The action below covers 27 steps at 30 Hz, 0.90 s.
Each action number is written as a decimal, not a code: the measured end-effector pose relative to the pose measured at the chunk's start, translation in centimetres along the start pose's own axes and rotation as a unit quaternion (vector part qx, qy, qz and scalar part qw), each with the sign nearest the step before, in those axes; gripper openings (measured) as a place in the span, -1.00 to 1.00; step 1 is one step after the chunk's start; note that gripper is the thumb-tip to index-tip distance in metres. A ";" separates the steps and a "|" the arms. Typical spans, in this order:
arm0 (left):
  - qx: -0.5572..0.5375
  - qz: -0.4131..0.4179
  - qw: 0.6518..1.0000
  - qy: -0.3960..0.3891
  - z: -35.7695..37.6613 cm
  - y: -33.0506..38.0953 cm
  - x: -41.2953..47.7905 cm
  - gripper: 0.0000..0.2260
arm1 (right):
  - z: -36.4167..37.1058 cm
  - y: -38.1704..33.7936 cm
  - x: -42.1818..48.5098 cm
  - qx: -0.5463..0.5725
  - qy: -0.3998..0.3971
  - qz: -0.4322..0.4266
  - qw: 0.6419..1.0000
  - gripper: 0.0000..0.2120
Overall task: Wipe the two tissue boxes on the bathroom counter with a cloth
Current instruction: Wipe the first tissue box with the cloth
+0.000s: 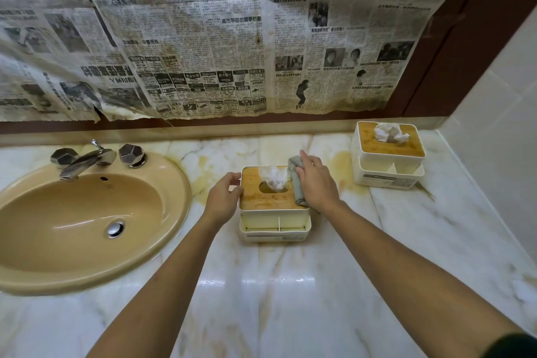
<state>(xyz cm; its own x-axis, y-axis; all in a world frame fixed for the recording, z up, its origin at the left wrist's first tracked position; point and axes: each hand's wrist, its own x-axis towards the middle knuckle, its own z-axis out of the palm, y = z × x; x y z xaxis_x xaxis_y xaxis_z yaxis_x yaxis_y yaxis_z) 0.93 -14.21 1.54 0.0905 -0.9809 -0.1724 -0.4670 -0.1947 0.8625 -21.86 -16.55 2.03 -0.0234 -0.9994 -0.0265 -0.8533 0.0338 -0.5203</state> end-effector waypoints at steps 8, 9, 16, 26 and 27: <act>-0.007 0.005 1.000 0.001 -0.2 -0.2 0.0 -0.69 | 1.3 0.1 -4.6 0.036 0.035 -0.003 0.999 -0.57; -0.005 0.006 1.000 -0.001 -0.3 -0.2 0.0 -0.69 | 1.6 0.3 -5.6 0.035 0.027 -0.007 0.999 -0.54; -0.027 0.003 1.000 -0.006 -0.2 0.0 -0.1 -0.69 | 1.1 0.5 -2.9 0.050 0.002 0.009 0.999 -0.48; 0.003 0.018 1.000 -0.005 -0.3 -0.2 0.2 -0.67 | 0.8 -0.2 -6.7 0.094 -0.031 0.017 0.995 -0.46; 0.005 0.021 1.000 -0.006 -0.3 -0.3 0.3 -0.68 | 0.9 -0.1 -7.2 0.097 -0.028 0.014 0.995 -0.46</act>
<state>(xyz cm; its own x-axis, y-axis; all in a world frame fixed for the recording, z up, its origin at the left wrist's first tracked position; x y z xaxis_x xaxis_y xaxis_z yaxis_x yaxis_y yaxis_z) 1.40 -14.45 1.39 0.0603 -0.9879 -0.1426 -0.4796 -0.1540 0.8639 -21.15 -9.36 1.53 -0.0125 -0.9960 -0.0885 -0.7361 0.0690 -0.6734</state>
